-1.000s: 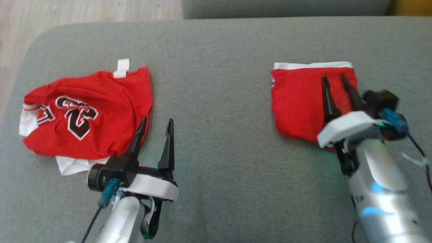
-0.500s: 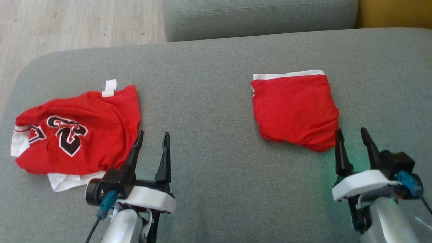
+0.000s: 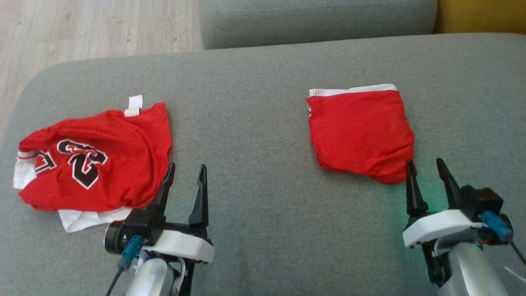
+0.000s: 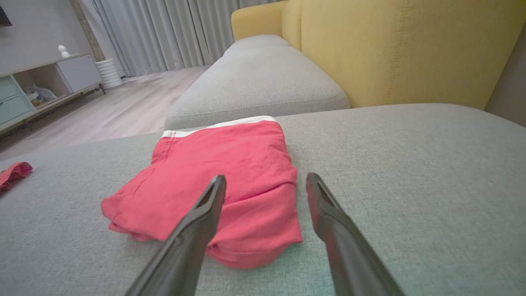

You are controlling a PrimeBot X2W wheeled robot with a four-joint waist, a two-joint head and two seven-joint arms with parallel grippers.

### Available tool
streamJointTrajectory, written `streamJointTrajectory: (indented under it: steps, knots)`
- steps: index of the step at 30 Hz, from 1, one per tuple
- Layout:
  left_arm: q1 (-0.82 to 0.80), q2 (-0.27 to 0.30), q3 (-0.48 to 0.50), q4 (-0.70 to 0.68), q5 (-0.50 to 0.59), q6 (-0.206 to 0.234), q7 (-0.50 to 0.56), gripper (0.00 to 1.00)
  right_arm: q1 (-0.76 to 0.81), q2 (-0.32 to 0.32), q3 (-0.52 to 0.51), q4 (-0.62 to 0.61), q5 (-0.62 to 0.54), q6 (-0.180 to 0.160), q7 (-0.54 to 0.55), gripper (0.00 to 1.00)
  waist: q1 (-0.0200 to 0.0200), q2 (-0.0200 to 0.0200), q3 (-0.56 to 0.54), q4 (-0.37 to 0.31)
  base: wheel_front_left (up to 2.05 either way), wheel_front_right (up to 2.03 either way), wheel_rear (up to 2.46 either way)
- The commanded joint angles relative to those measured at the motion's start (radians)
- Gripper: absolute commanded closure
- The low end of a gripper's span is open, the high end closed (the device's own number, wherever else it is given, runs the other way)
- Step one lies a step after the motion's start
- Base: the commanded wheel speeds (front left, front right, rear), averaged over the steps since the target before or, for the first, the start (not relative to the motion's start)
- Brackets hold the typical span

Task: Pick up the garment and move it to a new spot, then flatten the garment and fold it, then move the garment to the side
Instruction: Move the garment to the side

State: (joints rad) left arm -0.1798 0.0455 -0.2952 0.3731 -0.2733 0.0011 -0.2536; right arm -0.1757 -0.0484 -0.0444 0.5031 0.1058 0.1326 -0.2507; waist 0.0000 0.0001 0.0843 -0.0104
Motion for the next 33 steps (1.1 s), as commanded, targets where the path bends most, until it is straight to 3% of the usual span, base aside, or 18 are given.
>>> streamJointTrajectory:
  steps: [1, 9, 18, 24, 25, 26, 29, 33]
  knots:
    - [-0.037, 0.005, 0.027, -0.035, -0.001, 0.006, -0.008, 0.00, -0.053, -0.002, 0.016, -0.027, -0.002, -0.002, -0.011, 0.00, 0.0000, -0.0001, 0.015, 0.007, 0.00, 0.00, 0.00]
    - [-0.073, 0.005, 0.017, -0.039, 0.001, 0.000, -0.008, 0.00, -0.205, -0.002, -0.079, 0.053, -0.054, -0.002, 0.051, 0.00, 0.0000, -0.0001, 0.094, 0.043, 0.00, 0.00, 0.00]
    - [-0.114, 0.005, 0.000, -0.031, -0.007, -0.003, -0.008, 0.00, -0.366, -0.002, -0.210, 0.262, -0.125, -0.002, 0.170, 0.00, 0.0000, -0.0001, 0.158, 0.093, 0.00, 0.00, 0.00]
    - [-0.124, 0.005, 0.003, -0.026, -0.005, -0.004, -0.008, 0.00, -0.432, -0.002, -0.193, 0.423, -0.120, -0.002, 0.224, 0.00, 0.0000, -0.0001, 0.171, 0.103, 0.00, 0.00, 0.00]
    - [-0.125, 0.005, 0.005, -0.025, -0.005, -0.004, -0.008, 0.00, -0.438, -0.002, -0.183, 0.442, -0.123, -0.002, 0.225, 0.55, 0.0000, -0.0001, 0.170, 0.103, 0.00, 0.00, 0.00]
    - [-0.125, 0.005, 0.007, -0.023, -0.004, -0.003, -0.008, 0.00, -0.443, -0.002, -0.172, 0.455, -0.130, -0.002, 0.222, 1.00, 0.0000, -0.0001, 0.168, 0.101, 0.00, 0.00, 0.00]
    - [-0.122, 0.005, 0.015, -0.021, -0.004, 0.000, -0.008, 0.00, -0.453, -0.011, -0.144, 0.470, -0.173, -0.002, 0.199, 1.00, 0.0000, -0.0001, 0.154, 0.091, 0.00, 0.00, 0.00]
    - [-0.117, 0.005, 0.021, -0.023, -0.003, 0.002, -0.008, 0.00, -0.469, -0.080, -0.094, 0.463, -0.231, -0.002, 0.175, 1.00, 0.0000, -0.0001, 0.137, 0.075, 0.00, 0.00, 0.00]
